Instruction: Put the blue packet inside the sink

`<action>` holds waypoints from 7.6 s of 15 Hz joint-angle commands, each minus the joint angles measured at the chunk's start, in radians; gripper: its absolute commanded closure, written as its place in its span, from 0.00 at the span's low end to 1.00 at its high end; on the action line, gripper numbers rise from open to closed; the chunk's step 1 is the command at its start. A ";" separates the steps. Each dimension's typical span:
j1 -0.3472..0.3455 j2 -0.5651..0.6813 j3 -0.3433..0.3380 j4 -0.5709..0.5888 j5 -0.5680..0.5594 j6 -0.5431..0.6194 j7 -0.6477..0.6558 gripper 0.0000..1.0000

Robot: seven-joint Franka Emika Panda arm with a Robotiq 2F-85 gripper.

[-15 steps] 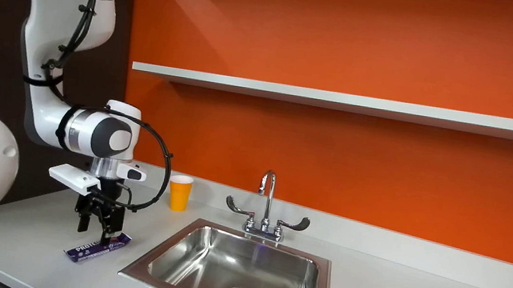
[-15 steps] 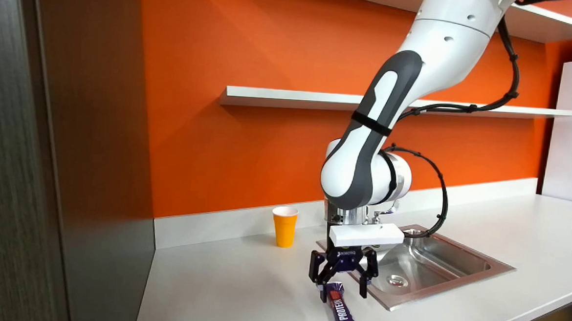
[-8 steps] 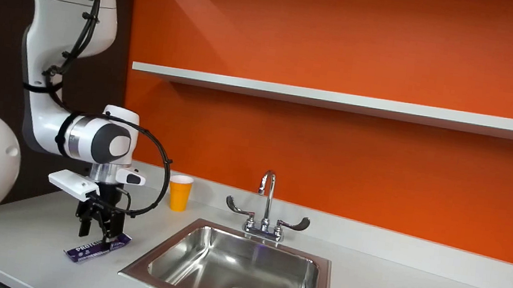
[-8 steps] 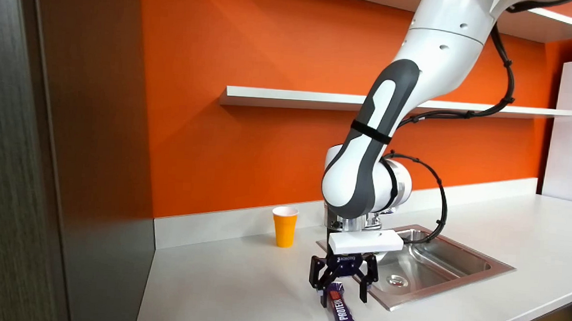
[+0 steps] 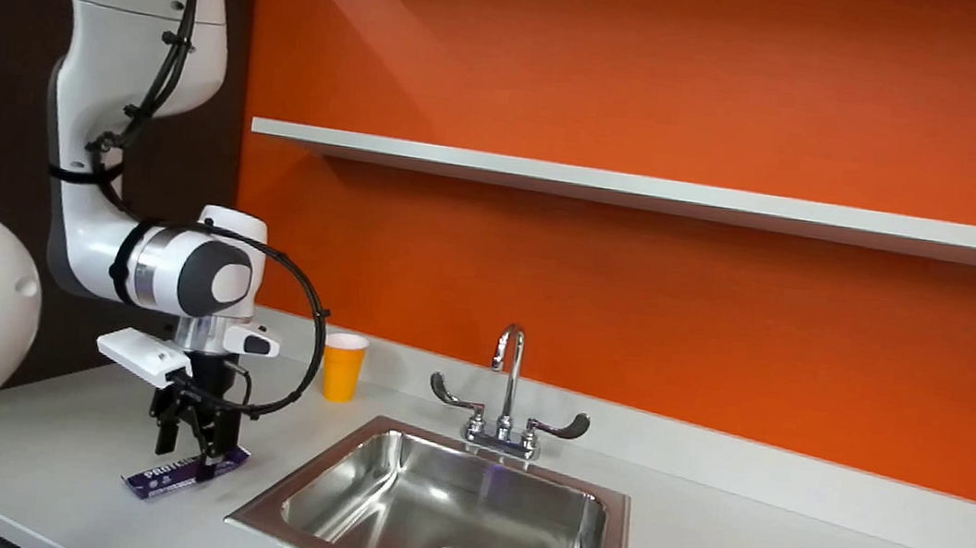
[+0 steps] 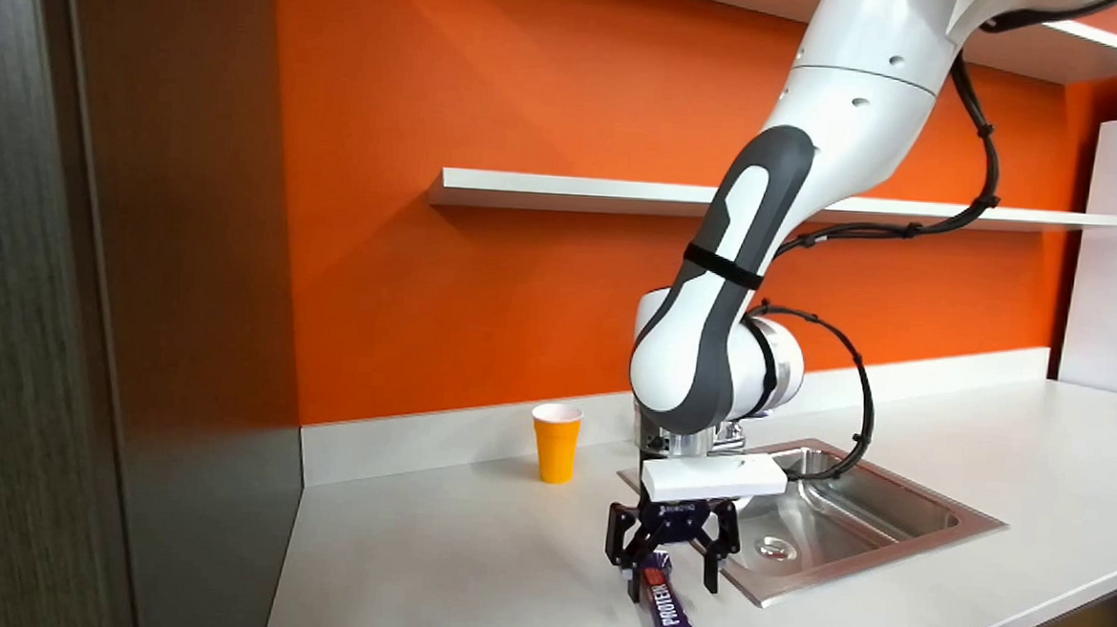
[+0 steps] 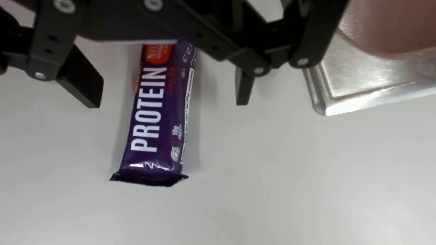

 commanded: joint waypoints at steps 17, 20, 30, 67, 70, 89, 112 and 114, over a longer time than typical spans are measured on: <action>0.025 0.037 -0.044 0.058 -0.032 -0.009 0.057 0.93; 0.024 -0.017 -0.064 0.060 -0.043 -0.022 0.069 0.93; -0.047 -0.129 -0.106 0.101 -0.065 -0.058 0.062 0.93; -0.350 0.358 -0.195 0.388 0.150 0.062 -0.140 0.93; -0.354 0.398 -0.194 0.400 0.152 0.076 -0.141 0.93; -0.441 0.208 -0.130 0.314 0.184 0.082 -0.269 0.00; -0.328 -0.514 -0.165 -0.201 -0.072 -0.211 -0.479 0.00; -0.318 -0.550 -0.163 -0.196 -0.072 -0.243 -0.479 0.00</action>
